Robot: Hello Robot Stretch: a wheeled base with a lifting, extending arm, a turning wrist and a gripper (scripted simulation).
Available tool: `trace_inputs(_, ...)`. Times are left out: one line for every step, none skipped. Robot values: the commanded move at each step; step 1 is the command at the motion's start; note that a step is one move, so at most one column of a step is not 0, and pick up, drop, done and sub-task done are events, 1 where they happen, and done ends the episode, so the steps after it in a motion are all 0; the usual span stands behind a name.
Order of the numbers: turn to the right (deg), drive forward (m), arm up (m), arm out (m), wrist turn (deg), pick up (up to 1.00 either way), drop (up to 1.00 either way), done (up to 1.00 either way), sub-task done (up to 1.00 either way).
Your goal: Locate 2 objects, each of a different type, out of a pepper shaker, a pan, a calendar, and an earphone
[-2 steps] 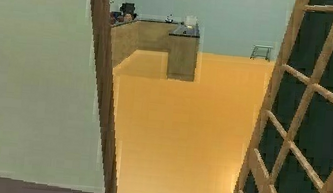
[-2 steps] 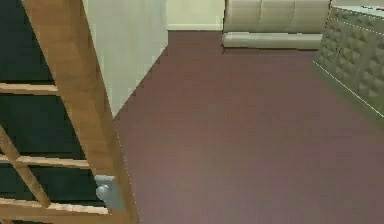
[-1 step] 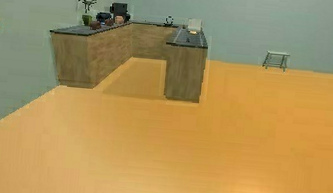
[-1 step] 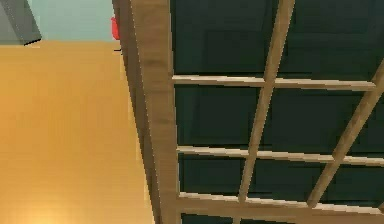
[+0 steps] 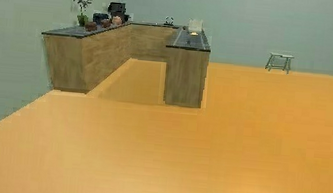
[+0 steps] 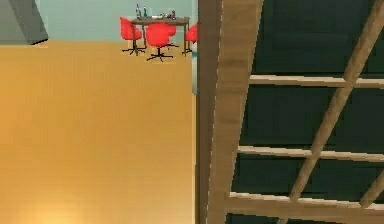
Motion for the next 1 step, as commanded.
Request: trace_inputs(18.0, 0.00, 0.00, 0.00, 0.0, 0.00, 0.00, 0.00, 0.00)
